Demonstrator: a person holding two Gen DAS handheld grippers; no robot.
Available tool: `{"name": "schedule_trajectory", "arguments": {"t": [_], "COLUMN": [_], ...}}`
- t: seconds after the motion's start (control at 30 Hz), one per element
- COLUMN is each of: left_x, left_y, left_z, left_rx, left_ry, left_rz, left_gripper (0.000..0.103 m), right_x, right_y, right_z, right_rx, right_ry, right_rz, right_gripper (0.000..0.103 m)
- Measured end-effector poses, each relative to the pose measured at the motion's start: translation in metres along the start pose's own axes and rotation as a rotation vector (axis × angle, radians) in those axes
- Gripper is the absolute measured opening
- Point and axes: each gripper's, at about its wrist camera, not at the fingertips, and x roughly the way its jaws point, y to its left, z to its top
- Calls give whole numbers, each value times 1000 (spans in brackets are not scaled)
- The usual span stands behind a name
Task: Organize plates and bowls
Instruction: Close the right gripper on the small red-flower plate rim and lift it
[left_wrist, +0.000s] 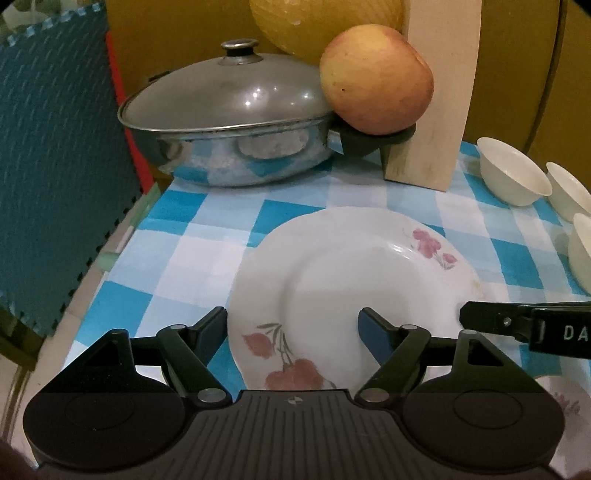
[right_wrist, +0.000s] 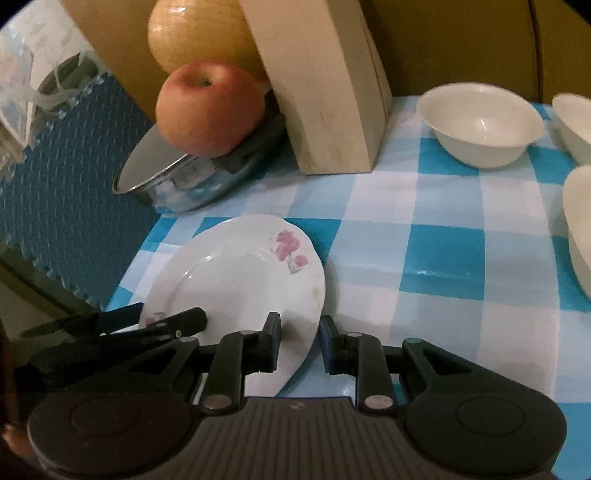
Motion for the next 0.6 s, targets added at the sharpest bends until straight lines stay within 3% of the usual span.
{"name": "schedule_trajectory", "arguments": {"t": [0.13, 0.2, 0.6], "left_x": [4, 6, -5], "left_y": [2, 3, 0], "left_z": [0, 2, 5], "left_rx": [-20, -52, -66], "left_ry": [2, 29, -11], "left_rz": [2, -46, -6], "left_gripper": [90, 91, 89], "right_x": [1, 1, -7], "right_y": [-1, 6, 6], "right_z": [-2, -4, 2], "right_rx": [-3, -42, -10], "right_ry": [-14, -20, -51], "right_rz": [8, -12, 4], "right_gripper": [21, 22, 19]}}
